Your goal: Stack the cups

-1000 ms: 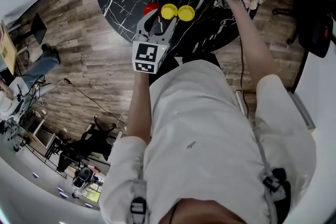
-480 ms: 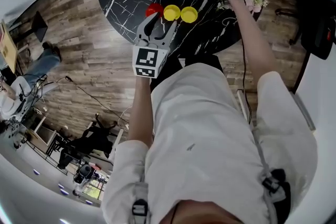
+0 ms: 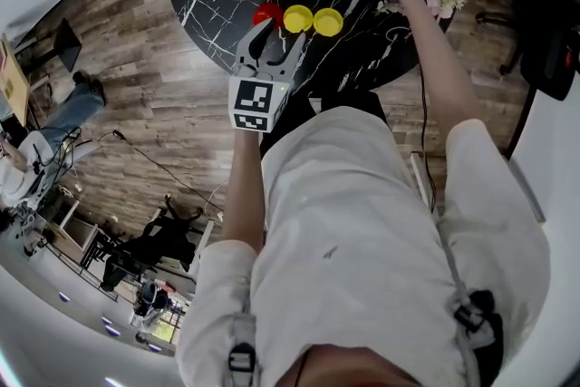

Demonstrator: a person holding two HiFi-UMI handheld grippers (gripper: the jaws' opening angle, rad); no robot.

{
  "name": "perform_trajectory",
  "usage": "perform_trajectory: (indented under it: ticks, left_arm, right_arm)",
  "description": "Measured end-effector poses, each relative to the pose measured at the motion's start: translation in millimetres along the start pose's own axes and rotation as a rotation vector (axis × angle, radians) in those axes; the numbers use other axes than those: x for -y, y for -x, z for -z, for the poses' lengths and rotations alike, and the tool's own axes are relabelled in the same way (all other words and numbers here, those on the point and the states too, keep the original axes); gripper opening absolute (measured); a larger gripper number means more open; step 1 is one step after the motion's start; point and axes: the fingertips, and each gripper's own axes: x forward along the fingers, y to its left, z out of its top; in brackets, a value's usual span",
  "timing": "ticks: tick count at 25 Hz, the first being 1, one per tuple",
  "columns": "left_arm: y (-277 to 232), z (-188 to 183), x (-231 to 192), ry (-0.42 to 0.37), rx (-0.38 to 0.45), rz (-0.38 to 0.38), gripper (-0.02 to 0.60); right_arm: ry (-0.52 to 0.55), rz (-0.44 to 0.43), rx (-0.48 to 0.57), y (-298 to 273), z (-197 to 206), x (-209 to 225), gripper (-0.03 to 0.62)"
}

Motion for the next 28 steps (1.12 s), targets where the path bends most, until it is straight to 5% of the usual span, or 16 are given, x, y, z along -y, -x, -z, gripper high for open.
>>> perform_trajectory:
  ticks: [14, 28]
  left_arm:
    - [12.1, -4.0, 2.0, -0.007, 0.03, -0.004, 0.213]
    - [17.2, -9.7, 4.6, -0.011, 0.069, -0.001, 0.214]
  right_arm:
    - [-0.002, -0.017, 0.019, 30.3, -4.3, -12.7, 0.202]
    - [0.109, -0.102, 0.062, 71.8, -5.2, -45.6, 0.21]
